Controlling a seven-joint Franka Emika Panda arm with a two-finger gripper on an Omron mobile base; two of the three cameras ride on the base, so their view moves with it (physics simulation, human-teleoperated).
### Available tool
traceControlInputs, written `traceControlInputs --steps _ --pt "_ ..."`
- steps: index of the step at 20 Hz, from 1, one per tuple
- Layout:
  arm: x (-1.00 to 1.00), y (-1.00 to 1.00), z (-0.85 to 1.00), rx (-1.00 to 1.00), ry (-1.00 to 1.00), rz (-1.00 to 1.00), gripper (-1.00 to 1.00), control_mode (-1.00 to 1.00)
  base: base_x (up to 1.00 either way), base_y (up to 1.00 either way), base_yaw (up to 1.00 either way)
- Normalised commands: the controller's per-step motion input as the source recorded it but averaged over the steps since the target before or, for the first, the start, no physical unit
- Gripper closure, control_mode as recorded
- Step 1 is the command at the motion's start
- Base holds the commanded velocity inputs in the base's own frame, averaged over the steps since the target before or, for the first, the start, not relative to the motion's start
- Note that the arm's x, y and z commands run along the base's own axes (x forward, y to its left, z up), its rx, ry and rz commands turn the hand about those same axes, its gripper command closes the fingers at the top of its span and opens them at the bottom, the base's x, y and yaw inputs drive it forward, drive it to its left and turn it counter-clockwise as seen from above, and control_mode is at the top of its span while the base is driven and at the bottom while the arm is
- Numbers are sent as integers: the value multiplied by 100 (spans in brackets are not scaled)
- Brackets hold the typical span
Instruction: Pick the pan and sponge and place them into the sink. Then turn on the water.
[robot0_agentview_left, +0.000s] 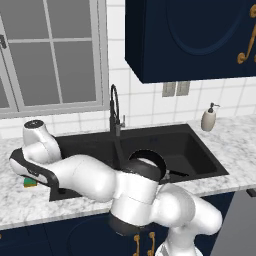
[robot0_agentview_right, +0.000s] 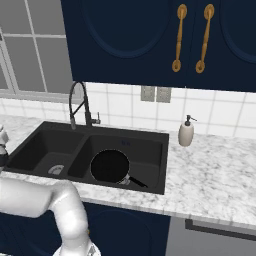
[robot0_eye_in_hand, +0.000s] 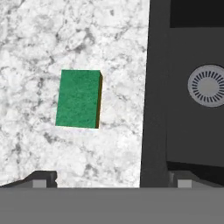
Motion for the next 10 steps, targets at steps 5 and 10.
traceControlInputs --steps 5,10 --pt "44 32 -26 -1 8 0 -100 -100 0 0 0" --pt "18 27 -29 -3 7 0 -100 -100 0 0 0"
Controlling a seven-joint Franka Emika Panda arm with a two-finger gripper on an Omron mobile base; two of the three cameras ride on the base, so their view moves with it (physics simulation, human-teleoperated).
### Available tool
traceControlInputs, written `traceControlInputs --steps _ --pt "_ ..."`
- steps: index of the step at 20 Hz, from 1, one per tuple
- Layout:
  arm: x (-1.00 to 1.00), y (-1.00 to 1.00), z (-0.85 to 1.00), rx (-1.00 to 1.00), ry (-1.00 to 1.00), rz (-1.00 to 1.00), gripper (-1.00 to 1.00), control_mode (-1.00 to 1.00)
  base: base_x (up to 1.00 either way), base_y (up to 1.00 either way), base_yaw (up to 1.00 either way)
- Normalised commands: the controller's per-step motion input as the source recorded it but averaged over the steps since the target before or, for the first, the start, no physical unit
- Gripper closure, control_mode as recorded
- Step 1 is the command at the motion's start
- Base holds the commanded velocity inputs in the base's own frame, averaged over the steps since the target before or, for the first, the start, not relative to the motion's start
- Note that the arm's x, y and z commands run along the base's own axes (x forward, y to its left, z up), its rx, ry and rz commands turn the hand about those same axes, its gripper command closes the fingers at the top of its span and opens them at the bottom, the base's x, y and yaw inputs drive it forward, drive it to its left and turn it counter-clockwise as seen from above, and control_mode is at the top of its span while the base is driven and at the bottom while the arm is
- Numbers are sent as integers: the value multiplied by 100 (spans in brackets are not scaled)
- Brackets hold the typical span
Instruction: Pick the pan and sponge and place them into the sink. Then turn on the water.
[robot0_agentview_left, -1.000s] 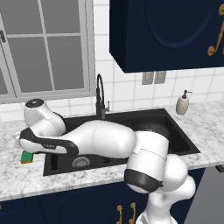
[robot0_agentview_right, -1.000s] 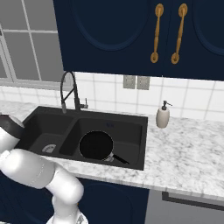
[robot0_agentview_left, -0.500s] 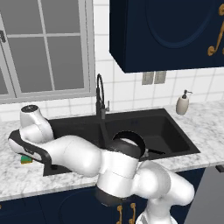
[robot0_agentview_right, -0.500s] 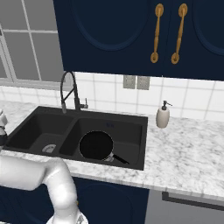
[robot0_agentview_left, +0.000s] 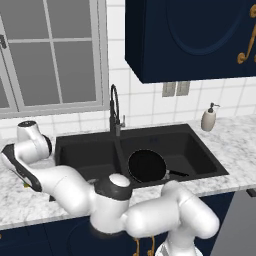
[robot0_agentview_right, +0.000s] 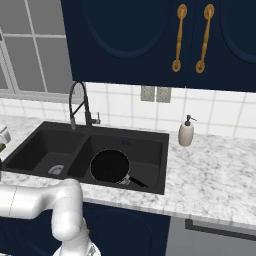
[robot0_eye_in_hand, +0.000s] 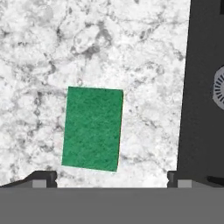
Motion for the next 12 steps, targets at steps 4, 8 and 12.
traceControlInputs --steps 4,8,12 --pt "26 21 -31 -2 5 0 -100 -100 0 0 0" --pt "8 30 -33 -4 2 0 -100 -100 0 0 0" --pt "0 13 -30 -1 0 0 -100 -100 0 0 0"
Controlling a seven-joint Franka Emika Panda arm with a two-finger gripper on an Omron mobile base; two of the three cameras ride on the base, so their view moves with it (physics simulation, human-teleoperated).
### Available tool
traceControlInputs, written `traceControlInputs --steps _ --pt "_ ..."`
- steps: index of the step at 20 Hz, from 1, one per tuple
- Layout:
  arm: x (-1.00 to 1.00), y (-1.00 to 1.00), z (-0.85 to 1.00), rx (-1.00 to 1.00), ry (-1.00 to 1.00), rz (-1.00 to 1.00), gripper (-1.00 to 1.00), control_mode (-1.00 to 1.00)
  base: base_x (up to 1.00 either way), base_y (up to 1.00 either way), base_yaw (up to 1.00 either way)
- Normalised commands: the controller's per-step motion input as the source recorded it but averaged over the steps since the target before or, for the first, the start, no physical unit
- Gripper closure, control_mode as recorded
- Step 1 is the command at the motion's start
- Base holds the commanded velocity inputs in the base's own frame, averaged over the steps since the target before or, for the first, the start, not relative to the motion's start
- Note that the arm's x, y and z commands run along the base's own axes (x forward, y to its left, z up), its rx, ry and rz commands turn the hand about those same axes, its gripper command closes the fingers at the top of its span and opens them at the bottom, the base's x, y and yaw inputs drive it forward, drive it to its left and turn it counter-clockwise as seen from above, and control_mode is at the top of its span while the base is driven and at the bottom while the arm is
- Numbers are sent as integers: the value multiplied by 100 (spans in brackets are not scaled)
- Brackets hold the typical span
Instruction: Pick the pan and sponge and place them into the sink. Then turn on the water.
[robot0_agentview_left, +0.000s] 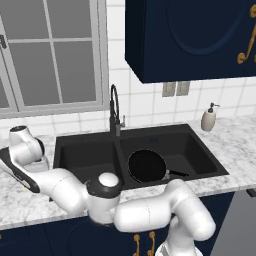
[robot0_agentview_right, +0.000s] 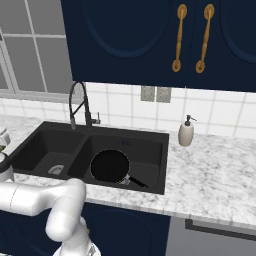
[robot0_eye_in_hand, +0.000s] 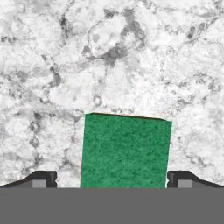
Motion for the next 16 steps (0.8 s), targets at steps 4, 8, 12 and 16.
traceControlInputs --steps 4,8,12,16 --pt "0 0 -28 0 0 0 -100 -100 0 0 0" --pt "0 0 -22 0 0 0 -100 -100 0 0 0" --pt "0 0 -26 0 -1 0 -100 -100 0 0 0" --pt "0 -10 -31 0 -5 0 -100 -100 0 0 0"
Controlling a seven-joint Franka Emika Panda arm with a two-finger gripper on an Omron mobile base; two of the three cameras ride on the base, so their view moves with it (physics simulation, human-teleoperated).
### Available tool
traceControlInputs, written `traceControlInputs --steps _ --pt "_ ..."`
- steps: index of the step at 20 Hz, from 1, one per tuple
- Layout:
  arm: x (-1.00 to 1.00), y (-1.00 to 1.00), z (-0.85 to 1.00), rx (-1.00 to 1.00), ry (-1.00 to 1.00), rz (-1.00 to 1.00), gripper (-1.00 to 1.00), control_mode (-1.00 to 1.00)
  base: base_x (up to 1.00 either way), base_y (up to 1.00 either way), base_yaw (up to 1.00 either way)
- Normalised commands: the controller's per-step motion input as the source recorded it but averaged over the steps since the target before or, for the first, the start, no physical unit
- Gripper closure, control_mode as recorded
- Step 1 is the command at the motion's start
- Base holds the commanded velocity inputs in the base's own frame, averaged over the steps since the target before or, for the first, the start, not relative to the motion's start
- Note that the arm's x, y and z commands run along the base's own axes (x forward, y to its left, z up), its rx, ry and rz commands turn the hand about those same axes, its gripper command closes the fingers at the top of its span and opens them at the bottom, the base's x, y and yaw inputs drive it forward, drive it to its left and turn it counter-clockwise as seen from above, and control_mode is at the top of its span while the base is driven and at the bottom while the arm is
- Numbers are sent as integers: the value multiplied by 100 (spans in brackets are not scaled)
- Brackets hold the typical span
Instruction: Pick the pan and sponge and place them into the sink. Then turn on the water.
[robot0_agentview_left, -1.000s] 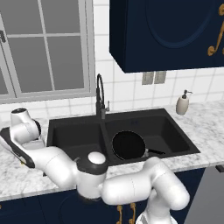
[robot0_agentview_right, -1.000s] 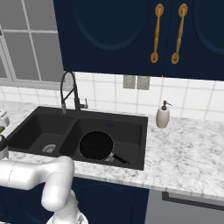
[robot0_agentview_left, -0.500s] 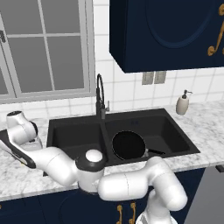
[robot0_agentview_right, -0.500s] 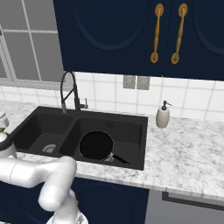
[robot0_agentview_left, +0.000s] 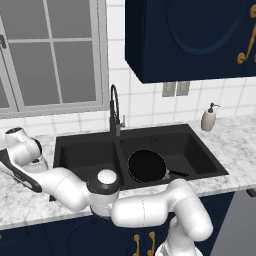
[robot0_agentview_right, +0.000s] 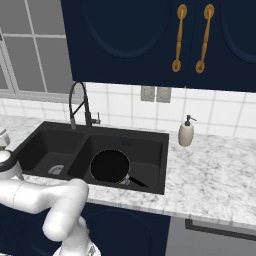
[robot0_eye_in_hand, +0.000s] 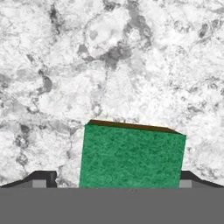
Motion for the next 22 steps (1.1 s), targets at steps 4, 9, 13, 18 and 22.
traceControlInputs --steps 4,9,13,18,22 --pt "-10 -25 -22 0 -8 0 -100 -100 0 0 0" --pt "-13 -19 -31 0 -8 0 -100 -100 0 0 0" --pt "-9 -2 -70 0 -6 0 100 -100 0 0 0" --pt "-4 -8 -47 3 -13 0 100 -100 0 0 0" --pt "-28 -42 8 3 -10 0 100 -100 0 0 0"
